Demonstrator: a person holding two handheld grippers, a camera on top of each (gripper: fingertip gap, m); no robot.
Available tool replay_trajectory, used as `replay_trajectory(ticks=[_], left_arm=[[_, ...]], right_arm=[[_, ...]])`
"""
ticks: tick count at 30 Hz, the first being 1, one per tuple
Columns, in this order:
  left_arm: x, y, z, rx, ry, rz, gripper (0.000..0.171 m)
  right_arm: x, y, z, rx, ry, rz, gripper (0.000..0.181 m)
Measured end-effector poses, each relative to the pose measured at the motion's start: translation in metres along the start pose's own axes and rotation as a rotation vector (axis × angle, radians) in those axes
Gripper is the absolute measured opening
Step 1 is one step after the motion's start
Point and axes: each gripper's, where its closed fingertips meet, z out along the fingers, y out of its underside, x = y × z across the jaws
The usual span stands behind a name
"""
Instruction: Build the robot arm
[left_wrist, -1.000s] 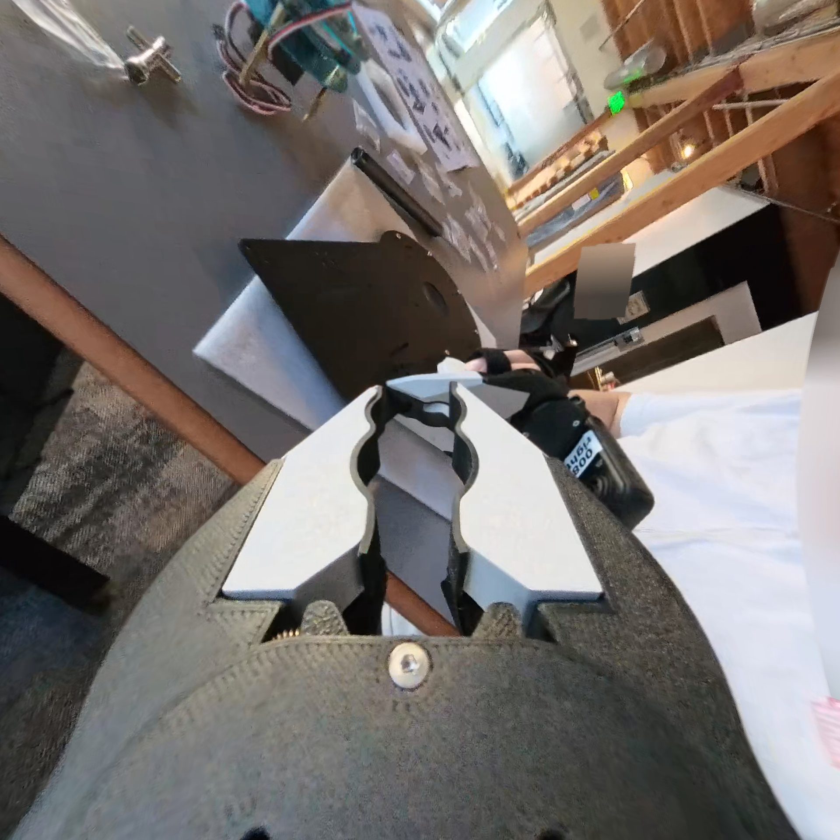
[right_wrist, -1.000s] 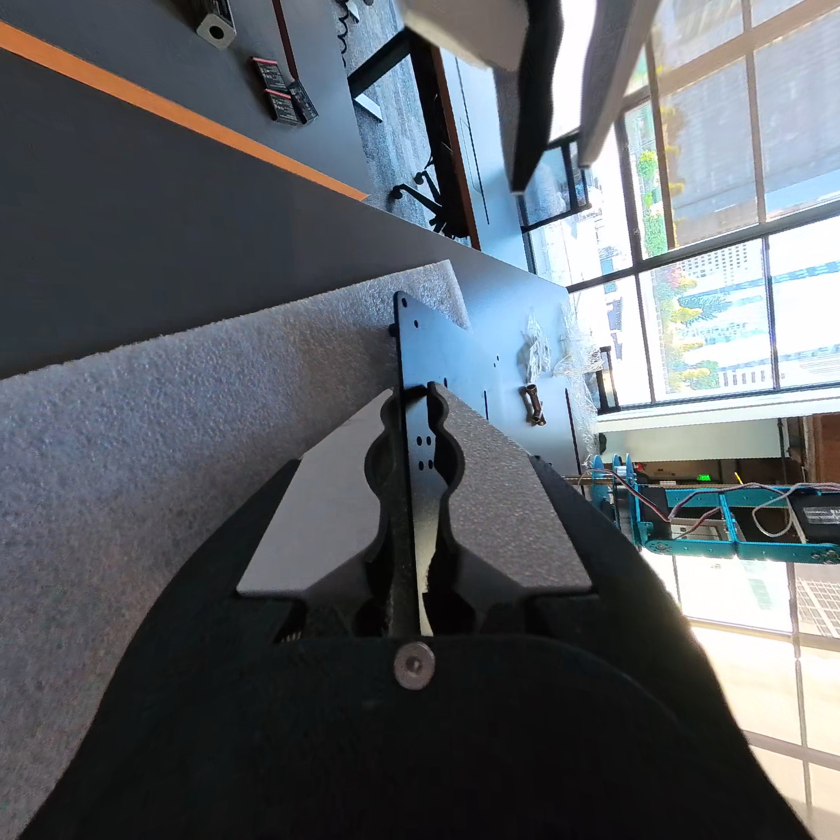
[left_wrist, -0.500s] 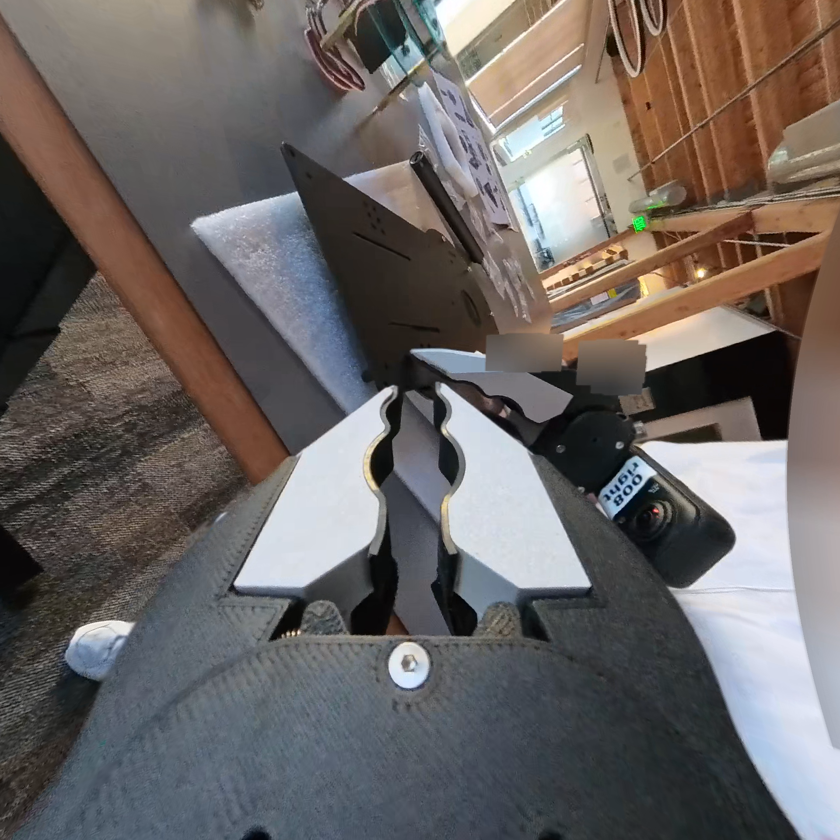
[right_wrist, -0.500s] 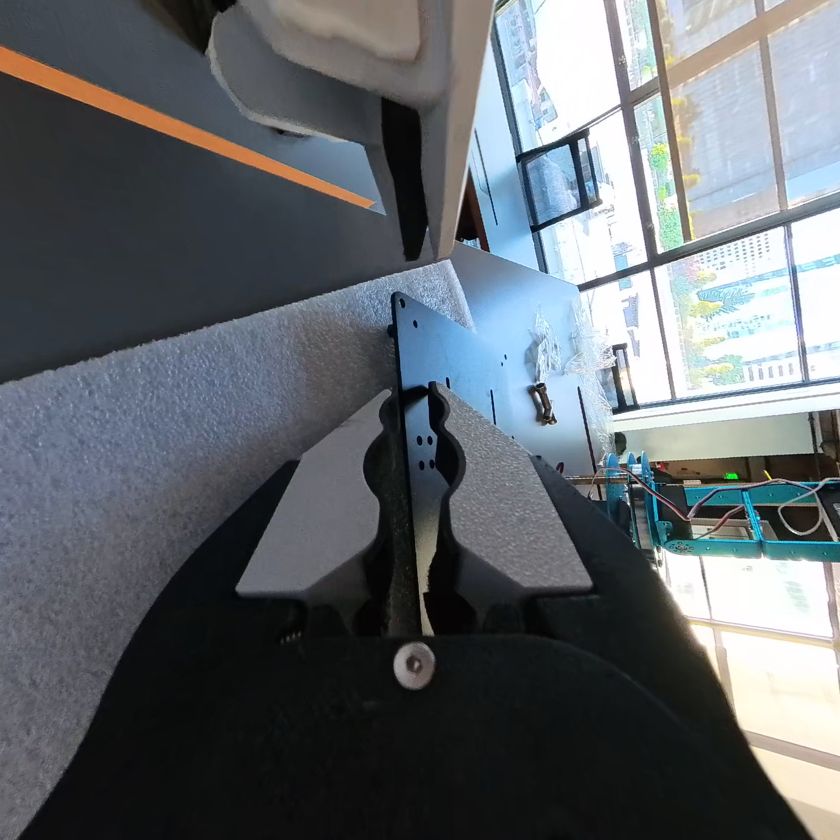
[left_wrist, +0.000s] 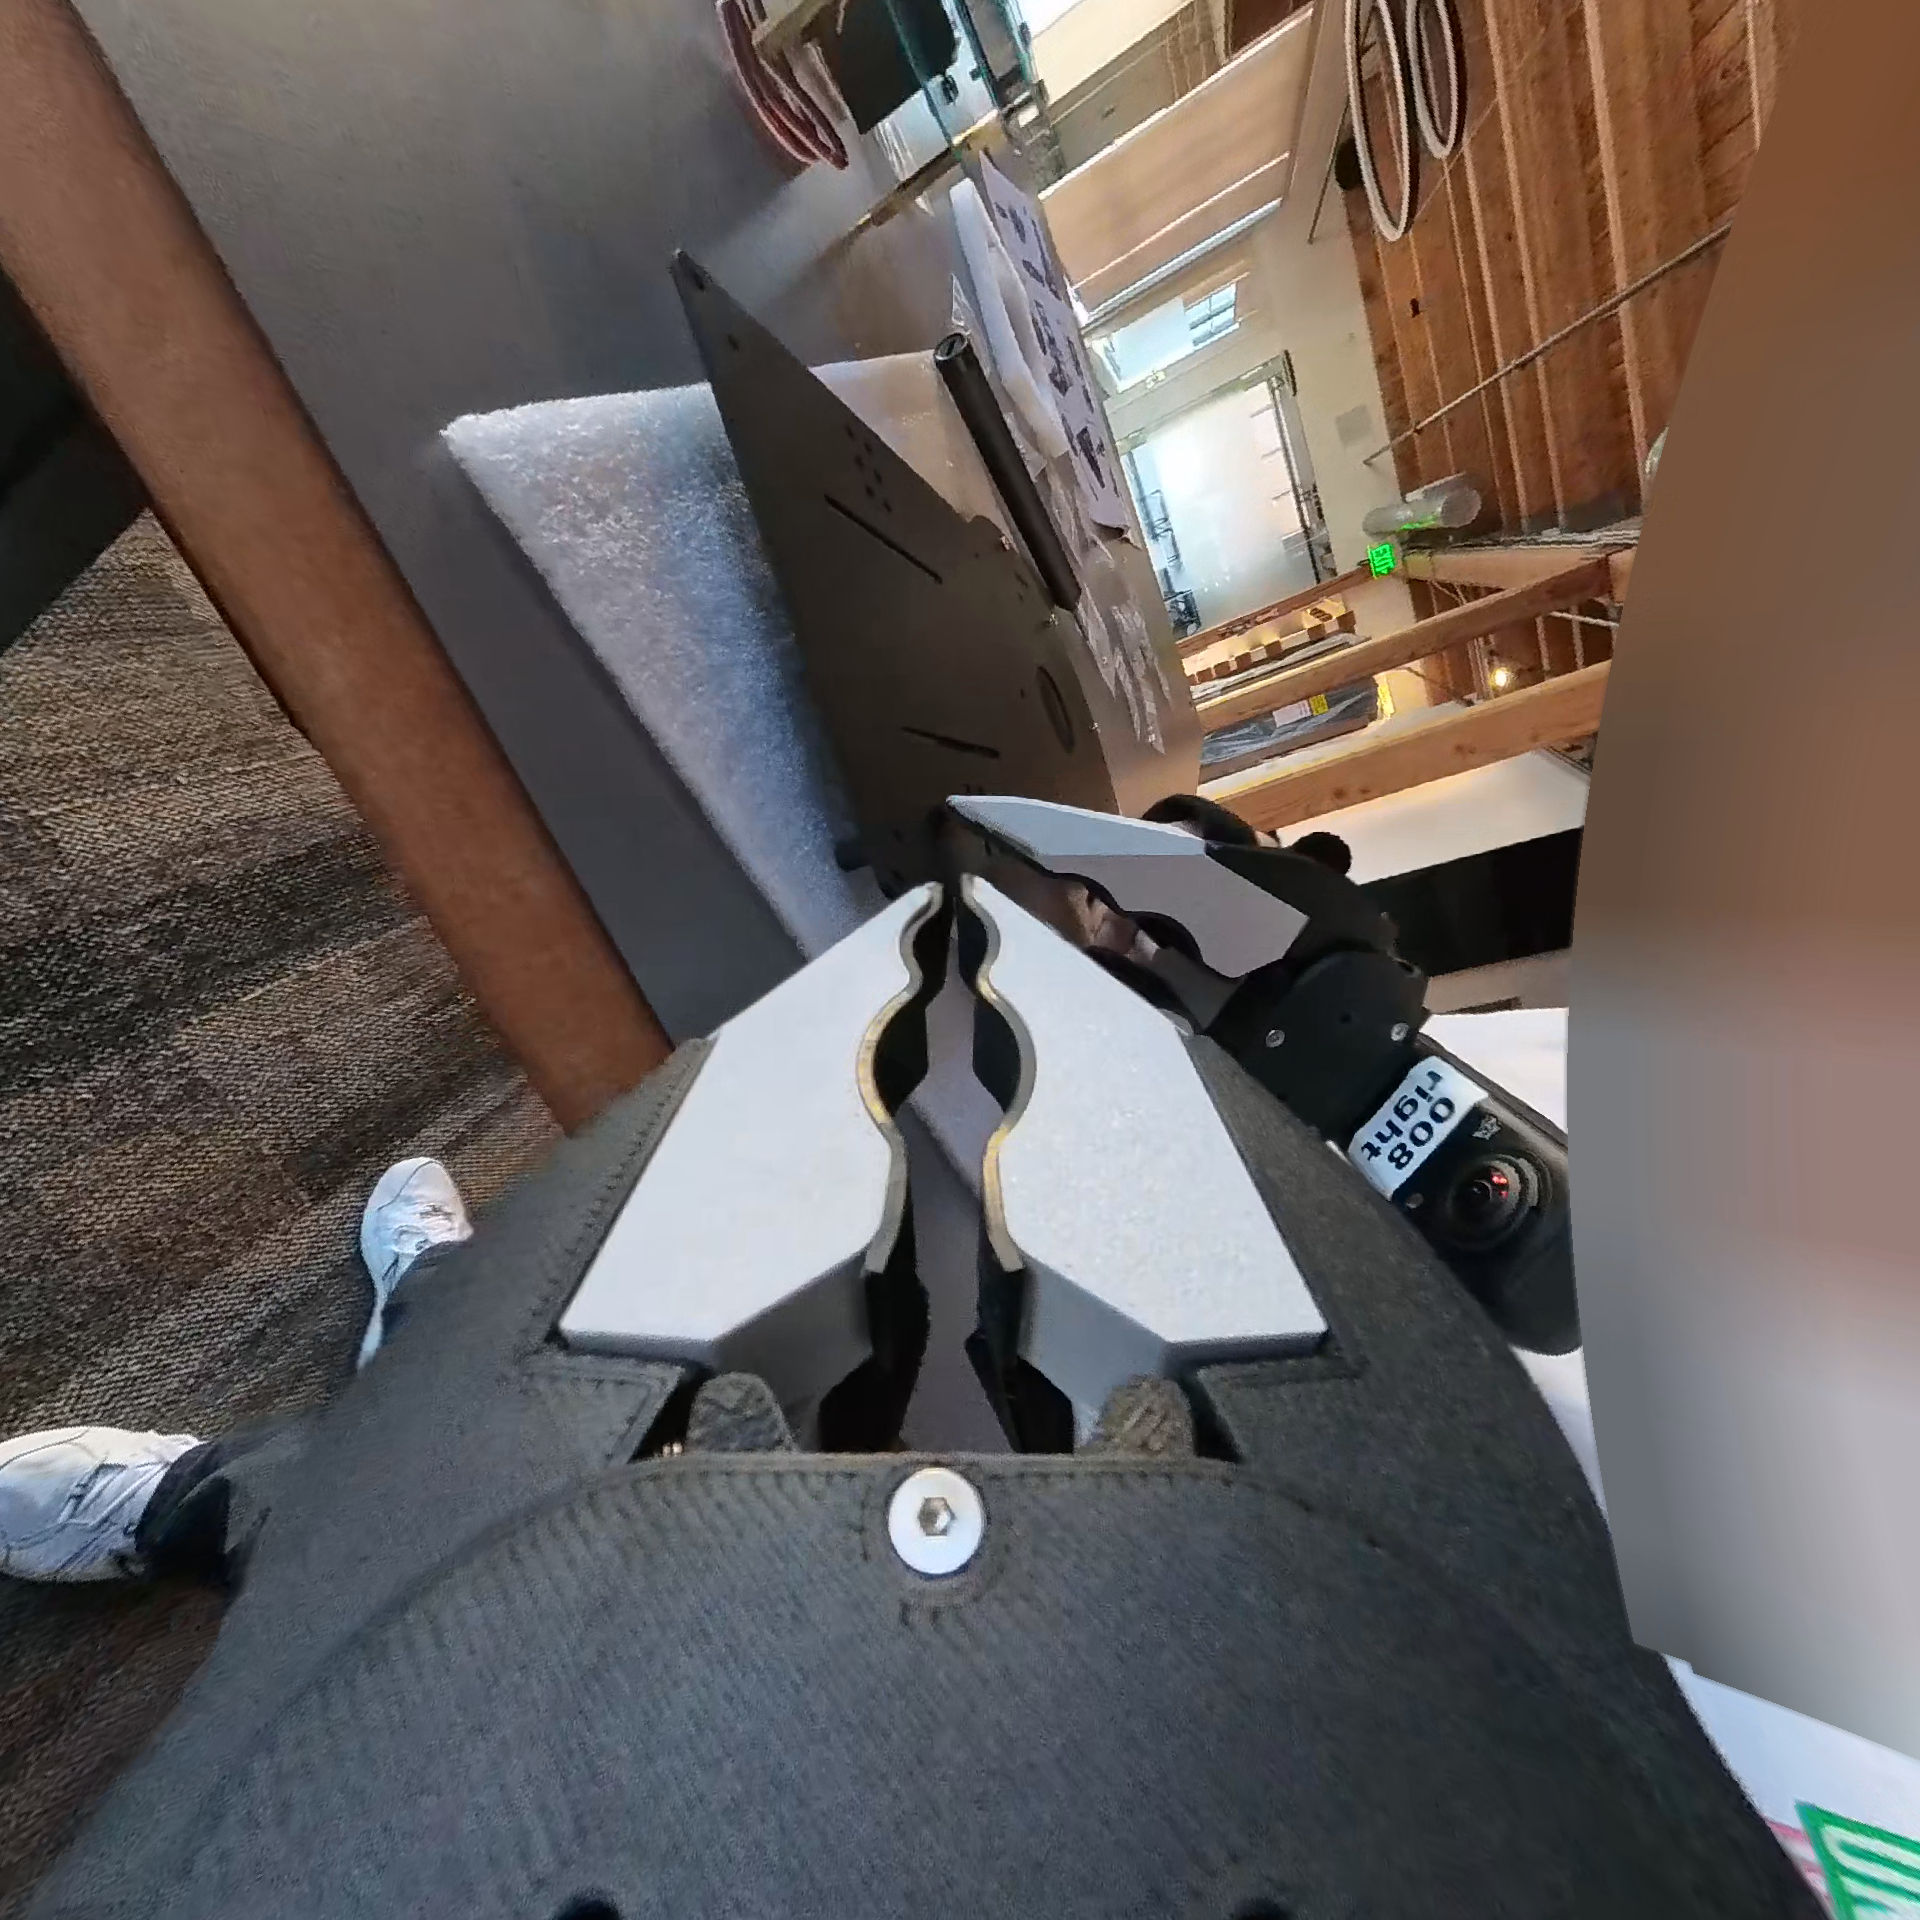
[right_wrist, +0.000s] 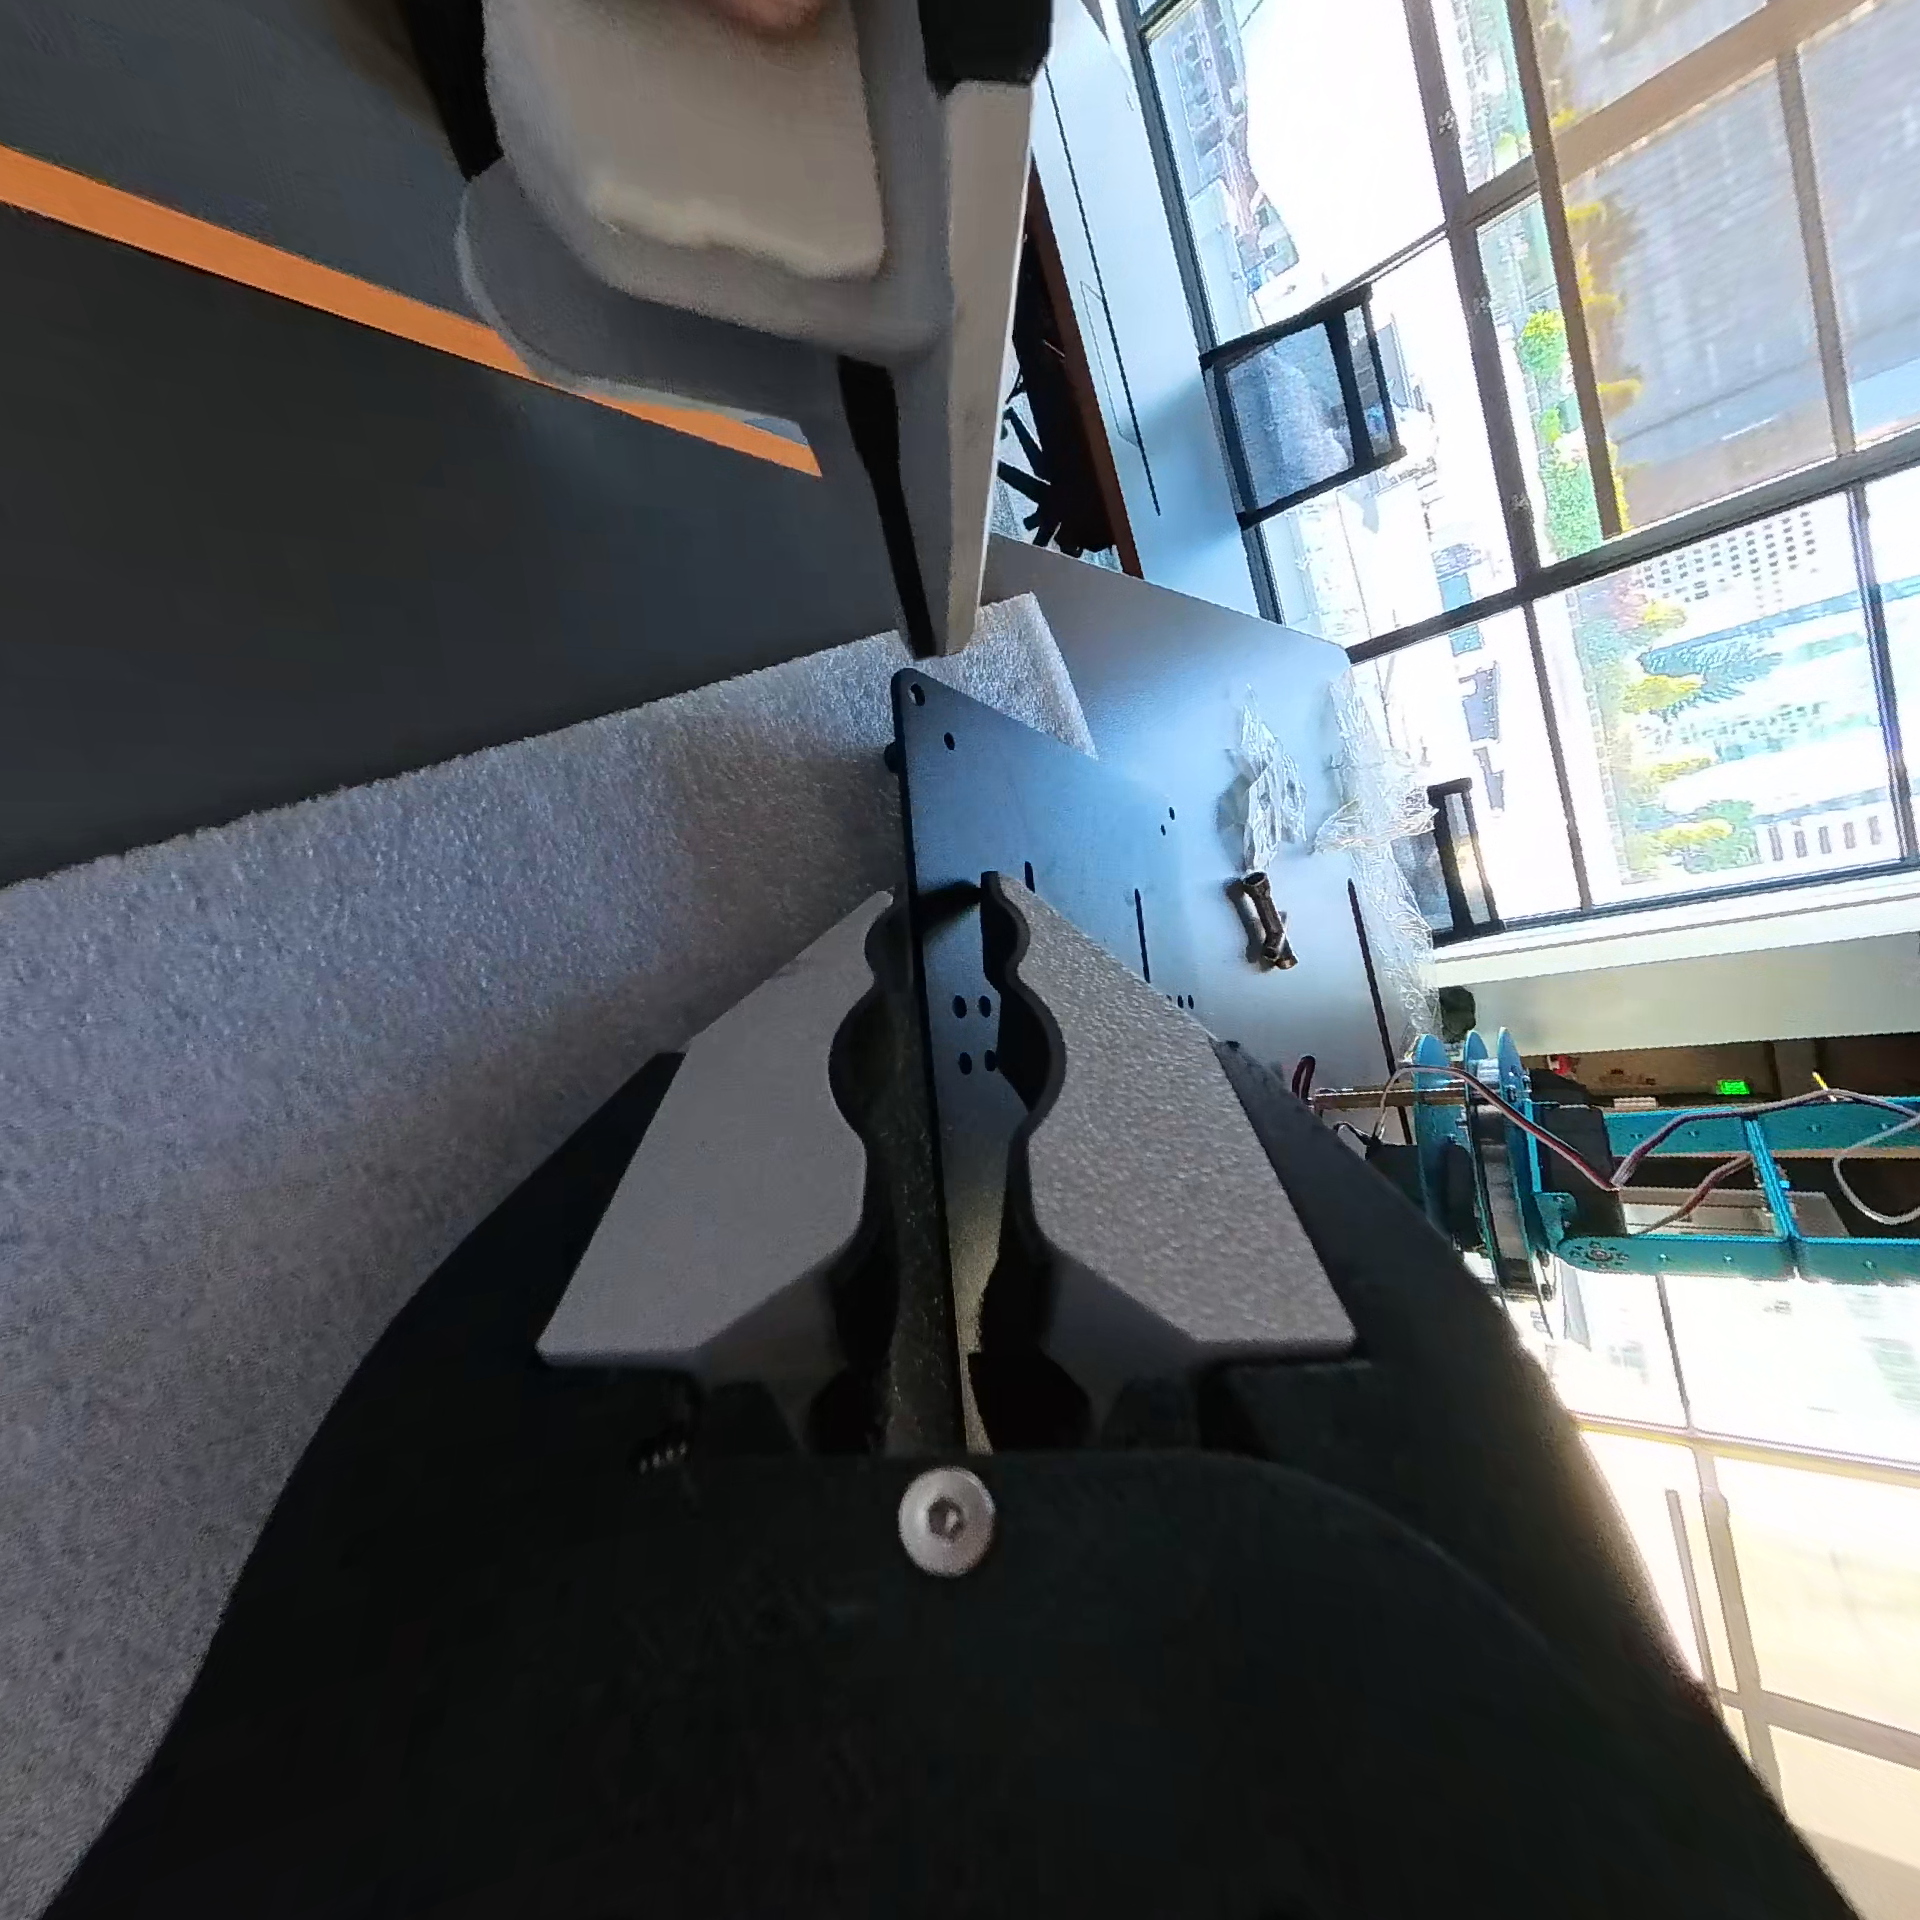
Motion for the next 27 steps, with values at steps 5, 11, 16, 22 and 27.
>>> replay_trajectory(ticks=[5, 11, 16, 22, 27], left_arm=[[-0.0046, 0.0015, 0.0018, -0.007, 0.006, -0.035, 0.000], [-0.0051, 0.0005, 0.0013, 0.012, 0.026, -0.054, 0.000], [-0.0053, 0.0007, 0.0019, 0.013, 0.027, -0.051, 0.000], [-0.0069, 0.0030, 0.0042, -0.020, -0.010, -0.024, 0.000], [-0.0081, 0.0029, 0.0038, -0.025, -0.033, -0.014, 0.000]], right_arm=[[-0.0003, -0.0002, -0.0007, 0.002, -0.003, 0.000, 0.010], [-0.0009, -0.0003, -0.0014, 0.004, -0.006, -0.002, 0.010], [-0.0017, -0.0004, -0.0014, 0.004, -0.007, -0.008, 0.010], [-0.0022, -0.0006, -0.0013, 0.004, -0.014, -0.006, 0.009], [-0.0030, -0.0011, -0.0009, 0.006, -0.012, -0.017, 0.009]])
